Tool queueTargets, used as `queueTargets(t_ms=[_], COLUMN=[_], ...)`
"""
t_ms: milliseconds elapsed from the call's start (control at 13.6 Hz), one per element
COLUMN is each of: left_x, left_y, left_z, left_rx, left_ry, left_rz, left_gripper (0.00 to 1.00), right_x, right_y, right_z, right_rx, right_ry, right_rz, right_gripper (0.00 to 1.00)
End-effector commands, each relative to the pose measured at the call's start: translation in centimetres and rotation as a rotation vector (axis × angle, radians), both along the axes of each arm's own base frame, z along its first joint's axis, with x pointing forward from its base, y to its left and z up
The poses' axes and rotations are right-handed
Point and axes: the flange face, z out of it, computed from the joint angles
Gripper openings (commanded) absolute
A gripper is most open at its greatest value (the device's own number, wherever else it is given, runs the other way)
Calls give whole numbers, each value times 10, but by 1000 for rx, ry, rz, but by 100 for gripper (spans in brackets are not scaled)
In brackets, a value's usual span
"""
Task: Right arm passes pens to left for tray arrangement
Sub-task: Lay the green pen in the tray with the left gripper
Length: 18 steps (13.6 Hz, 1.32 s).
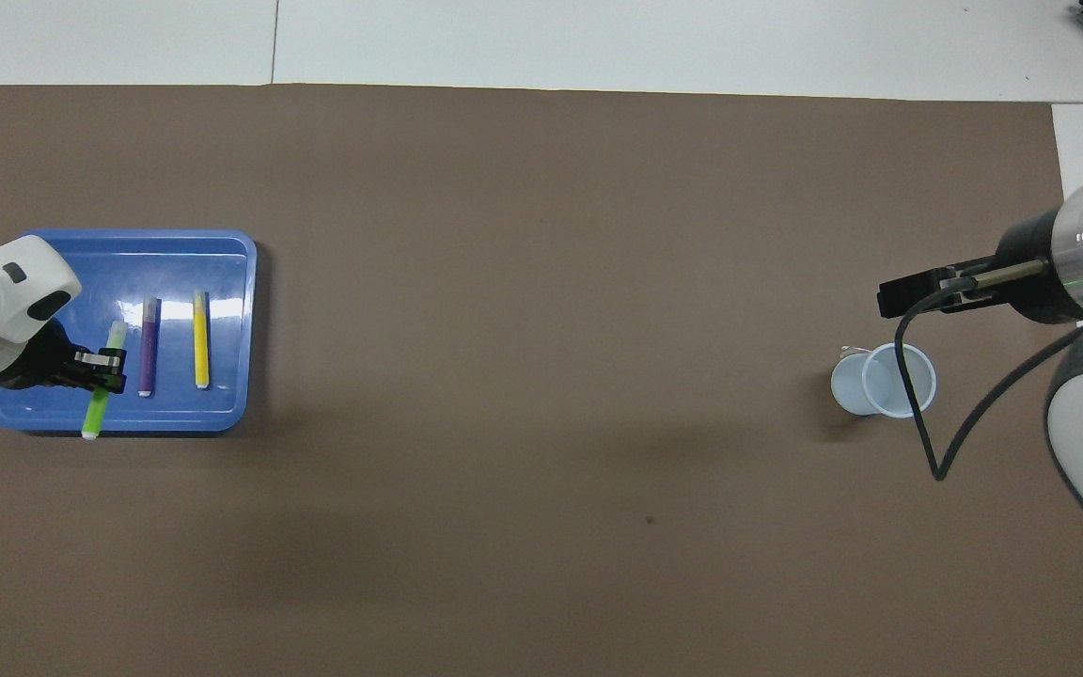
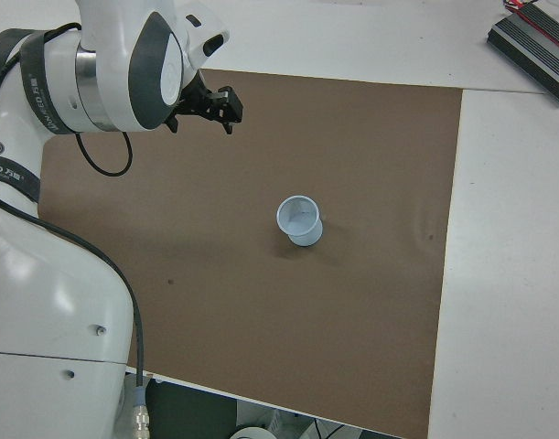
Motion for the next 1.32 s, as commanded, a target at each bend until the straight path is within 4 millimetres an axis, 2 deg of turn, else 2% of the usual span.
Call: queueTargets(t_ms=[0, 147, 294, 441, 515, 662, 809, 1103, 1250], left_x=[11, 21, 32, 39, 41, 45, 46, 48, 51], left_y=[29, 42, 60, 78, 82, 85, 94, 94, 92], left_z=[-25, -43, -68, -82, -88, -103, -115, -125, -126], left_rx=[25, 40, 45, 44, 37, 16, 8, 9, 14], left_ry=[-24, -51, -73, -101, -111, -131, -144, -169, -186], left_rz=[-46, -64, -77, -60, -53, -43, -26, -22, -35], left_gripper=[0, 0, 0, 0, 0, 0, 0, 0, 0], right_x=[-1, -7, -6, -6, -6, -5, -4, -4, -9], right_y=[-5, -6, -6, -7, -9, -31, -36, -42, -54], right_z=[-7, -12, -10, -10, -10, -10, -10, 4, 7], right_rx=[-26, -26, -19, -16, -14, -13, -26, -70, -68], right_ry=[24, 46, 36, 41, 42, 44, 40, 50, 65], right_rz=[16, 4, 3, -1, -6, -43, -52, -50, -72], right_gripper=[100, 100, 100, 100, 100, 100, 100, 100, 100])
